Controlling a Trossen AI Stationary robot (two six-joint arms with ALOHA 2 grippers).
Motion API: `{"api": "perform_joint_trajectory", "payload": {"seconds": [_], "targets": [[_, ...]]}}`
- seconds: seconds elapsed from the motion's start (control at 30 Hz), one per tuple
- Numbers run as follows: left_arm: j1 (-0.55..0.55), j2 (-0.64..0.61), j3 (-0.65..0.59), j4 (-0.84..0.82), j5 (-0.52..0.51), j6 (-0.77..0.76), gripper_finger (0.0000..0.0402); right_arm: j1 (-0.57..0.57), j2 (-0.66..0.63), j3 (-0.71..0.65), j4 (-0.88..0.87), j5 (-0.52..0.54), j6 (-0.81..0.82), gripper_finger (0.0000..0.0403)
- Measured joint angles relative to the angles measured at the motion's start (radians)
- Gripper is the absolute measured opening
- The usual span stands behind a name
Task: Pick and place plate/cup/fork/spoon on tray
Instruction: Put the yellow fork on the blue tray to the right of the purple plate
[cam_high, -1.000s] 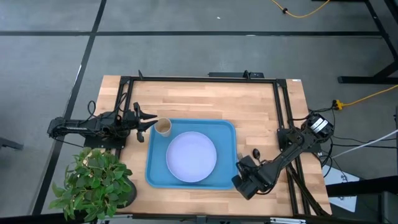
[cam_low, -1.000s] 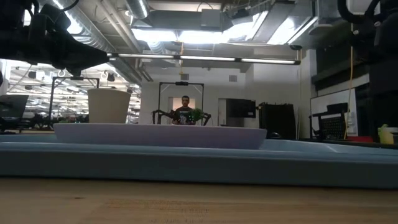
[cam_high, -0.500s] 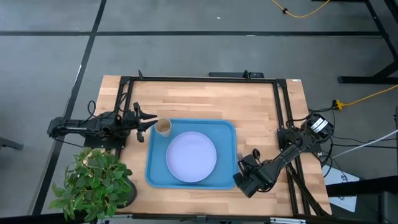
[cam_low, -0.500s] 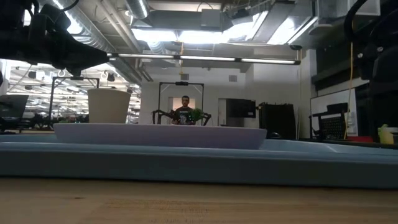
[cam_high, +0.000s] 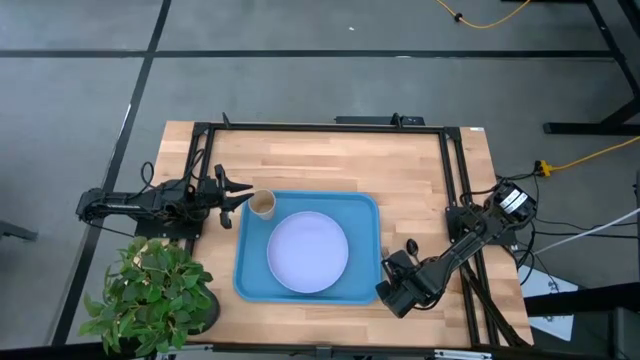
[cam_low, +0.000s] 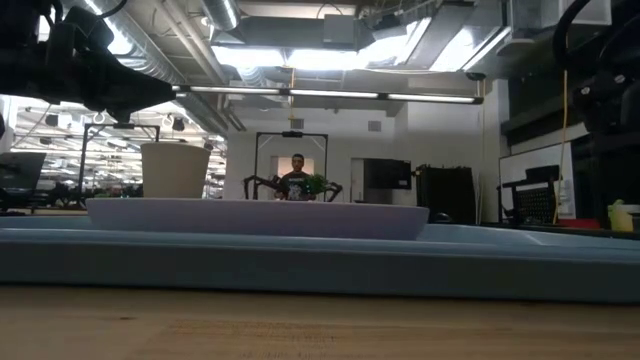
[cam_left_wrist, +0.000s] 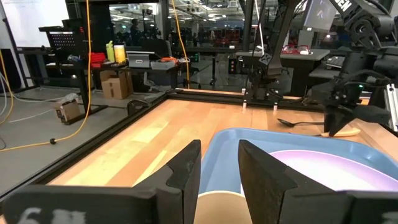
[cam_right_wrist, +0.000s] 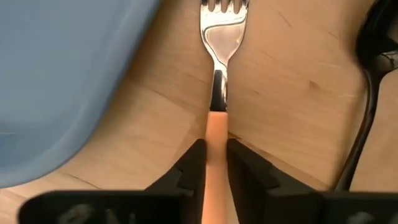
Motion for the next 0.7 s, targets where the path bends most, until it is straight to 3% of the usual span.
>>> {"api": "perform_joint_trajectory", "payload": {"seconds": [0.47, 0.7], "targets": [[0.0, 0.0, 0.0, 0.0, 0.0, 0.0, 0.0101, 0.0, -0.003, 0.002, -0.003, 0.002, 0.004, 0.0004], [0.0, 0.0, 0.0, 0.0, 0.0, 0.0, 0.0101, -0.002, -0.003, 0.003, 0.005, -0.022, 0.003, 0.0026]]}}
